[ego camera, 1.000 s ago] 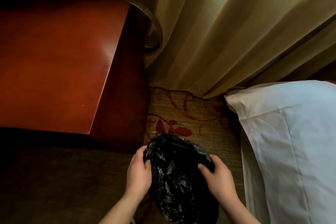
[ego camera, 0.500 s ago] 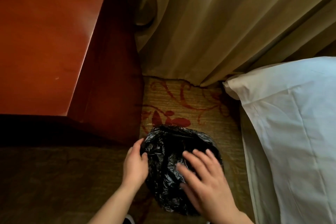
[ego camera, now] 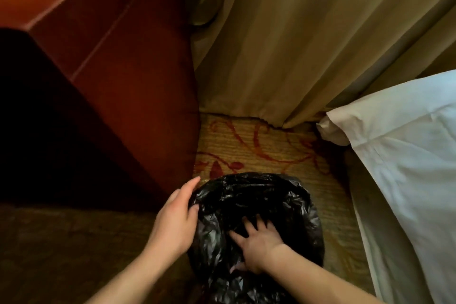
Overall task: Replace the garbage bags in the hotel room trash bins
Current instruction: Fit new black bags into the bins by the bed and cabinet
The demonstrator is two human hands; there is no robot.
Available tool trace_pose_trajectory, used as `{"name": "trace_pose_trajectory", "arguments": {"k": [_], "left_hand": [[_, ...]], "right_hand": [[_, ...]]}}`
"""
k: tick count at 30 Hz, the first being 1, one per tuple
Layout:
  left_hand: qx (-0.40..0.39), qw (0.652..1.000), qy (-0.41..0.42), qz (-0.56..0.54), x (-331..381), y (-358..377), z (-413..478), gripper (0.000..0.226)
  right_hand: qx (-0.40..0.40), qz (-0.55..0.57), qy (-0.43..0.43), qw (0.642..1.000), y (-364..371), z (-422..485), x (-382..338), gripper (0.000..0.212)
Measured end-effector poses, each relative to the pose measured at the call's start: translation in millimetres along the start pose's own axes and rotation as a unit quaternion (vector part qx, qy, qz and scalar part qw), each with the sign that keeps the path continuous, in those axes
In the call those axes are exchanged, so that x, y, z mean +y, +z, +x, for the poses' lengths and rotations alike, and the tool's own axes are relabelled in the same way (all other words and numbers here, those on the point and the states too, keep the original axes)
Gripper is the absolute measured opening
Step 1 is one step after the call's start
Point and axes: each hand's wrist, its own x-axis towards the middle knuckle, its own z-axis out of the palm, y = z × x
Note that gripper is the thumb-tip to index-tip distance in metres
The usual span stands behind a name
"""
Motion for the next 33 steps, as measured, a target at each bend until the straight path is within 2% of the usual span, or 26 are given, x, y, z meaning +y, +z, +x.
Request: {"name": "trace_pose_trajectory", "arguments": {"k": [5,8,11,13,16,19,20,22,23,24,26,28,30,33], "left_hand": [[-0.017,0.994,0.025,0.108,-9.7,7.1,6.4,0.060],[0.011,0.985,0.043,0.164,-4.0,4.3,0.7,0.061],[0.037,0.960,0.139,0.241,11.6,0.4,-19.0,0.050],[-0.008,0.943,0.200,0.265,22.1,-0.4,-40.0,0.039],[-0.114,0.903,0.217,0.354,28.3,5.2,-64.4,0.052],[-0.231,0.874,0.181,0.386,24.1,7.4,-73.4,0.076],[-0.265,0.860,0.179,0.397,21.9,7.7,-73.7,0.086],[-0.296,0.830,0.189,0.433,16.8,9.2,-72.3,0.097],[-0.294,0.820,0.194,0.451,14.2,11.4,-72.1,0.097],[-0.284,0.816,0.198,0.463,11.5,14.5,-71.8,0.093],[-0.264,0.827,0.195,0.457,8.4,18.1,-69.1,0.083],[-0.257,0.855,0.172,0.417,8.0,19.1,-63.7,0.074],[-0.239,0.881,0.152,0.378,7.5,21.6,-58.0,0.064],[-0.158,0.913,0.140,0.350,4.4,34.3,-52.4,0.053]], "right_hand": [[-0.068,-0.053,0.012,0.996,10.2,28.9,3.4,0.083],[-0.060,-0.065,0.014,0.996,8.2,37.6,0.9,0.077],[-0.007,-0.049,-0.027,0.998,-5.4,20.2,-1.9,0.071],[0.056,-0.039,-0.073,0.995,-14.8,-7.8,-1.5,0.057],[0.106,-0.028,-0.122,0.986,-17.7,-57.2,6.0,0.047],[0.155,0.061,-0.182,0.969,-14.6,-100.6,30.6,0.062],[0.147,0.086,-0.201,0.965,-14.3,-112.4,40.3,0.070],[0.099,0.035,-0.228,0.968,-10.1,-124.3,54.3,0.090],[0.099,-0.010,-0.236,0.967,-3.3,-121.1,57.3,0.093],[0.120,-0.036,-0.240,0.963,3.2,-115.6,56.7,0.083],[0.192,-0.027,-0.233,0.953,8.5,-102.6,52.1,0.043],[0.211,0.012,-0.216,0.953,0.5,-93.2,49.5,0.018],[0.210,0.024,-0.197,0.957,-8.9,-84.8,45.9,0.013],[0.178,0.017,-0.196,0.964,-8.2,-71.2,34.7,0.019]]}}
